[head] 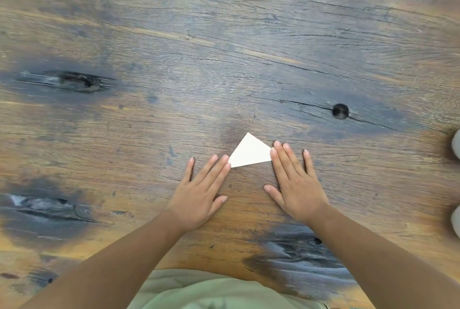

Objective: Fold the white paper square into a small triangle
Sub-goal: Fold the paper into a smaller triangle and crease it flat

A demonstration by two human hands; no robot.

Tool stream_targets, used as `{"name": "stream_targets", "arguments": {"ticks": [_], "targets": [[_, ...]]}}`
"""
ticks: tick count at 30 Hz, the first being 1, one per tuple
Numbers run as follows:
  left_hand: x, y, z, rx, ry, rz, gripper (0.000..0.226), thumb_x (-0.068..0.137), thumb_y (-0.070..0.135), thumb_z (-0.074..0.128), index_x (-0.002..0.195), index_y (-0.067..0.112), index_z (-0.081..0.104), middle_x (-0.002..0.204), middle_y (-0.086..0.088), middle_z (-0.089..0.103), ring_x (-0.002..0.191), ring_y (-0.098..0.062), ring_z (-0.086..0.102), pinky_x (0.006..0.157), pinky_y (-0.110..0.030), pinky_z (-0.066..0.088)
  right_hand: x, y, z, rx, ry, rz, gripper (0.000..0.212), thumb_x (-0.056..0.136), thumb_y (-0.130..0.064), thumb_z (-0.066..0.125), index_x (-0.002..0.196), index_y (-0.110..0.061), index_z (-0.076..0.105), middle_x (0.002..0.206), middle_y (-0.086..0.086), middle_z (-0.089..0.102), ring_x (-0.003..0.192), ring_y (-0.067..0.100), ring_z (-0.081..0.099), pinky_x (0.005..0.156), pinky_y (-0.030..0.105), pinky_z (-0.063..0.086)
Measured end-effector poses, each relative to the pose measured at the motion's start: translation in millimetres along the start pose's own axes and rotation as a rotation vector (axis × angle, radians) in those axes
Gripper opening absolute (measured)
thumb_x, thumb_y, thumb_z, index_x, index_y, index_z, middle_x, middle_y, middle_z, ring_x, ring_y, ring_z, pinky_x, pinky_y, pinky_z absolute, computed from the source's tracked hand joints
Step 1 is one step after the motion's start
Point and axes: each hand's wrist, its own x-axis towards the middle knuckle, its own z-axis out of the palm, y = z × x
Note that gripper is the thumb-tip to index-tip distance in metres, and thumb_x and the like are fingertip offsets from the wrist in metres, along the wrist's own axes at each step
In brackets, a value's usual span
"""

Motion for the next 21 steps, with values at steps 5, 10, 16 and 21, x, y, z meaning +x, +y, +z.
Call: {"name": "stream_targets", "arguments": {"ticks": [5, 10, 16, 21], "targets": [[0, 3, -5, -0.028, 0.003, -0.003, 0.071, 0.103, 0.053, 0.022, 0.158, 0.013, 0.003, 0.167, -0.002, -0.003, 0.153, -0.022, -0.002, 0.119, -0.059, 0.009, 0, 0, -2, 0.008, -0.013, 0.005, 0.080, 0.099, -0.062, 0.016, 0.156, -0.010, -0.004, 0.167, 0.006, -0.006, 0.153, 0.022, -0.002, 0.121, 0.058, 0.010], [-1, 3, -15, -0.074, -0.044, -0.005, 0.073, 0.102, 0.056, 0.022, 0.158, 0.015, -0.002, 0.167, 0.000, -0.007, 0.153, -0.020, -0.007, 0.120, -0.058, 0.000, -2, -2, -9, 0.005, -0.056, 0.012, 0.080, 0.098, -0.064, 0.009, 0.154, -0.012, -0.016, 0.165, 0.004, -0.018, 0.152, 0.021, -0.014, 0.122, 0.057, 0.003], [15, 13, -43, -0.242, 0.054, -0.108, 0.053, 0.099, 0.044, 0.040, 0.146, 0.020, 0.038, 0.159, 0.003, 0.030, 0.147, -0.018, 0.022, 0.119, -0.051, 0.019, 1, -15, -37, 0.201, -0.018, 0.048, 0.077, 0.099, -0.055, 0.029, 0.156, -0.017, -0.006, 0.166, 0.001, -0.009, 0.153, 0.020, -0.005, 0.122, 0.053, 0.003], [61, 22, -72, -0.473, 0.176, -0.416, 0.030, 0.093, 0.035, 0.059, 0.116, 0.017, 0.055, 0.117, -0.003, 0.054, 0.113, -0.025, 0.050, 0.096, -0.043, 0.041, 22, -21, -63, 0.377, 0.163, 0.208, 0.059, 0.096, -0.031, 0.050, 0.149, -0.015, 0.029, 0.141, 0.004, 0.047, 0.128, 0.024, 0.044, 0.104, 0.043, 0.042]]}}
